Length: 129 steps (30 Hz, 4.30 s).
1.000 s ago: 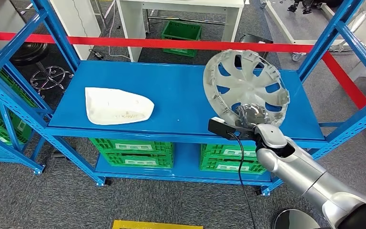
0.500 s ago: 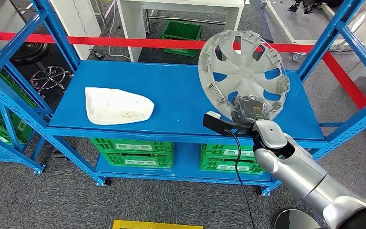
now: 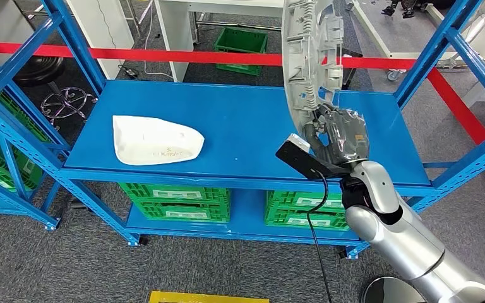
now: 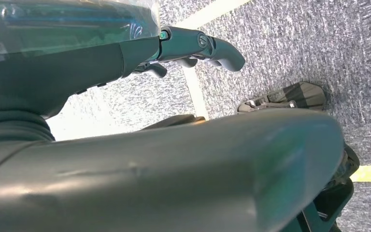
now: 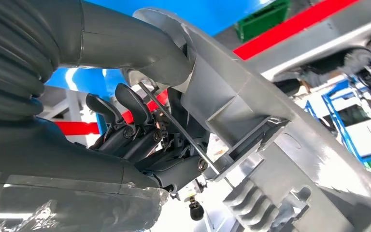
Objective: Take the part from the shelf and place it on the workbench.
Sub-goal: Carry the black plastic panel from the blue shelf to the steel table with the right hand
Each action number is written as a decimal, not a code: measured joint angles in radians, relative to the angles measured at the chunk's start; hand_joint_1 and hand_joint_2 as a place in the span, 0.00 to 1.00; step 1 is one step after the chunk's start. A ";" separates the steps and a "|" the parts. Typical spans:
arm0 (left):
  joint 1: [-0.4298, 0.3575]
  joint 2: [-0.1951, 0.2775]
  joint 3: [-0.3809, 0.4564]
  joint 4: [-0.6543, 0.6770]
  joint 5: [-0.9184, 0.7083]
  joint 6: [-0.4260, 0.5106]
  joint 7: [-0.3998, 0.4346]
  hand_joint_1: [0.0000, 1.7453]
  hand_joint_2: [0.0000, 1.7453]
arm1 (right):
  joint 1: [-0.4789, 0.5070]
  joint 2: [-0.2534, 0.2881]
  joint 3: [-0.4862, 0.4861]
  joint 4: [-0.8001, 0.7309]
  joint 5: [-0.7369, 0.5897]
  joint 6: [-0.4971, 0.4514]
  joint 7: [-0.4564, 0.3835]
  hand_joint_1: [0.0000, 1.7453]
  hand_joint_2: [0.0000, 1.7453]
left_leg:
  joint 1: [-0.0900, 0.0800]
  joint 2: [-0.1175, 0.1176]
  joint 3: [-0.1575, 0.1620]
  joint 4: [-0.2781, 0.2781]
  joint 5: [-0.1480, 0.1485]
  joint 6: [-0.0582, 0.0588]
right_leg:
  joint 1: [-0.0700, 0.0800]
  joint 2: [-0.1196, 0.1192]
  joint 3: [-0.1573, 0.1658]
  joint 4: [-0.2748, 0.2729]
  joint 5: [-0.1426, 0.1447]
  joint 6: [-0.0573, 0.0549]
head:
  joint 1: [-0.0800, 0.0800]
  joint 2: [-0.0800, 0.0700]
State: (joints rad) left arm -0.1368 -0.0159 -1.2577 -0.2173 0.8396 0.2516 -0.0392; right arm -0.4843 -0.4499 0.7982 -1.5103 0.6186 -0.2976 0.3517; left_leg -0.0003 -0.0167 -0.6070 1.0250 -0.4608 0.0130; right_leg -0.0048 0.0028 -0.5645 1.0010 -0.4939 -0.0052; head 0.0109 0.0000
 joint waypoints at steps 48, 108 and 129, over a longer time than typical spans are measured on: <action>0.010 -0.003 -0.004 0.000 -0.107 0.236 -0.200 0.00 1.00 | 0.154 0.144 0.027 -0.645 -1.018 0.170 -0.588 1.00 1.00 | 0.000 0.000 0.001 -0.002 0.000 -0.001 | 0.000 0.001 0.000 0.000 -0.001 -0.001 | 0.000 0.000; 0.025 -0.002 0.048 0.000 -0.010 0.137 -0.236 0.00 1.00 | 0.226 0.142 -0.003 -0.663 -0.939 0.109 -0.548 1.00 1.00 | 0.002 0.005 0.011 -0.019 0.009 0.025 | -0.013 0.001 -0.110 0.242 -0.132 0.027 | 0.015 0.000; 0.023 -0.002 0.048 0.000 -0.005 0.126 -0.221 0.00 1.00 | 0.239 0.139 -0.023 -0.667 -0.936 0.099 -0.543 1.00 1.00 | 0.006 0.005 0.092 0.031 -0.098 -0.025 | -0.009 0.000 -0.080 0.027 0.064 -0.019 | -0.014 0.000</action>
State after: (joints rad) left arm -0.1135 -0.0179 -1.2097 -0.2173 0.8344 0.3777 -0.2604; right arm -0.2450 -0.3104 0.7756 -2.1776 -0.3174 -0.1982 -0.1909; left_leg 0.0062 -0.0119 -0.5153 1.0561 -0.5590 -0.0122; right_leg -0.0138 0.0033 -0.6447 1.0282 -0.4304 -0.0246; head -0.0031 0.0000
